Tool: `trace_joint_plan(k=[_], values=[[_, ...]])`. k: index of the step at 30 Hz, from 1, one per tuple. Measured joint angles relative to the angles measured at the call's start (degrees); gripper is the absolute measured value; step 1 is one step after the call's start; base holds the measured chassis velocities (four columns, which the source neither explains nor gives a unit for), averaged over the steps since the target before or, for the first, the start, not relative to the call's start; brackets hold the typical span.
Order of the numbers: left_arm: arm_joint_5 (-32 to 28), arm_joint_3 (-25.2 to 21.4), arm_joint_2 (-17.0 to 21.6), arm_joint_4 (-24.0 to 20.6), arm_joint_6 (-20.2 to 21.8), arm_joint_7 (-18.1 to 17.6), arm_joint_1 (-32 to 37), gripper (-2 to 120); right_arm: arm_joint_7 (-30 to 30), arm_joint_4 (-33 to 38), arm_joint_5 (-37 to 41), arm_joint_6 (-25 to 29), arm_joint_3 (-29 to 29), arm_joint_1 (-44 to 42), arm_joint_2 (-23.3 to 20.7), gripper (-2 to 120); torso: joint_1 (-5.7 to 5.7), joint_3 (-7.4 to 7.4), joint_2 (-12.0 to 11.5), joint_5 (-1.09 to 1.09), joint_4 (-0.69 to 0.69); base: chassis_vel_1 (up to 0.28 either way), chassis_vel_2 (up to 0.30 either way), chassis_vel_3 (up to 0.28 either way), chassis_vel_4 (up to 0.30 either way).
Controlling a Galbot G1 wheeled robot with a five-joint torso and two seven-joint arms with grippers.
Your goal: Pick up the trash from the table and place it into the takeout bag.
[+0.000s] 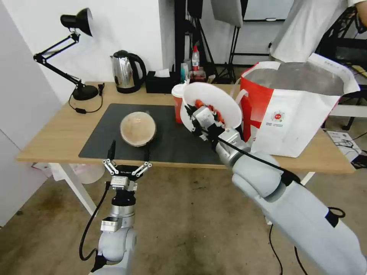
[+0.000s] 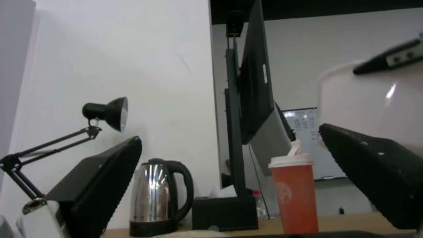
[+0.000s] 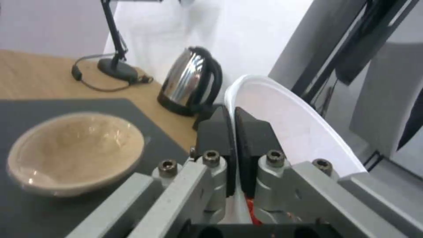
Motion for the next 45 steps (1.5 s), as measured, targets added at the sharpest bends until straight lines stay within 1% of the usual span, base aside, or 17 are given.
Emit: trace_joint_plan(k=[21, 34, 45], values=[[0.20, -0.10, -0.02, 0.59, -0.55, 0.00, 0.09, 100, -1.03, -0.53, 3.62, 0.90, 1.29, 10.02, -0.68, 0, 0.00, 0.00, 0.00, 0.00, 0.00, 0.000, 0.000, 0.000, 0.000], [0.31, 0.02, -0.02, 0.83, -0.76, 0.02, 0.05, 100, -1.12, -1.52, 5.51, 1.20, 2.00, 13.19, -2.41, 0, 0.00, 0.00, -0.01, 0.00, 0.00, 0.000, 0.000, 0.000, 0.000], [0.34, 0.06, -0.02, 0.87, -0.98, 0.03, 0.18, 100, -1.20, -2.54, 5.91, 1.22, 2.15, 14.37, -2.80, 0, 0.00, 0.00, 0.00, 0.00, 0.00, 0.000, 0.000, 0.000, 0.000]])
